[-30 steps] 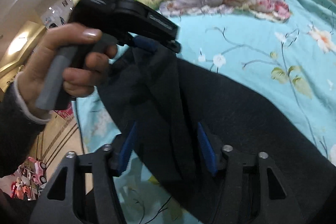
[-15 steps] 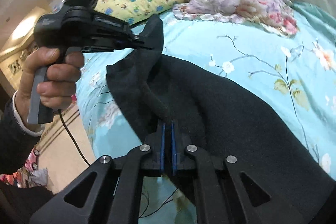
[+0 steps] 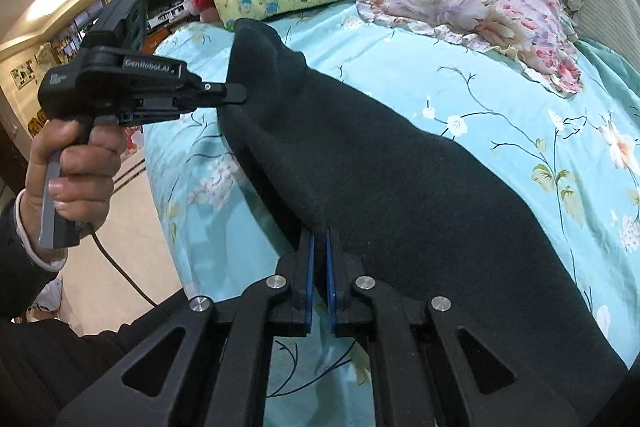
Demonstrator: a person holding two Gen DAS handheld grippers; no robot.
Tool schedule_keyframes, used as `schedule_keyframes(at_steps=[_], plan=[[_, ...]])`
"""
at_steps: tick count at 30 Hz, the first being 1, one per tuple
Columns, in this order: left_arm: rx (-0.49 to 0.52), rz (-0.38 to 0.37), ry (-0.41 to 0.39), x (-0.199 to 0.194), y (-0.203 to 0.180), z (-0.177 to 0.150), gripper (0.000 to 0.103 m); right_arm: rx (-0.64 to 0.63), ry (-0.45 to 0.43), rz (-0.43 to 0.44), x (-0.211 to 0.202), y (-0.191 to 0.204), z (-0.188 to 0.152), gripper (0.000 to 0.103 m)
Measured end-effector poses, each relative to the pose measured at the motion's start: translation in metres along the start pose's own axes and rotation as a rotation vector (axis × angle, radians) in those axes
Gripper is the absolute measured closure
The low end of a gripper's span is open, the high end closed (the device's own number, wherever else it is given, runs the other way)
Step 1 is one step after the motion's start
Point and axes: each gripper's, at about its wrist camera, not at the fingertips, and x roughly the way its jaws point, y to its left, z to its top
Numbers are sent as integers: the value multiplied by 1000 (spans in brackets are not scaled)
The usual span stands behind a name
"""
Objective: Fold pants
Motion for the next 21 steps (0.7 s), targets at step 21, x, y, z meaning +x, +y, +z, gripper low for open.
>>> schedule_keyframes(at_steps=[21], plan=[[-3,34,28,-1,27,-7,81,28,73,-17,19,0,-4,93]])
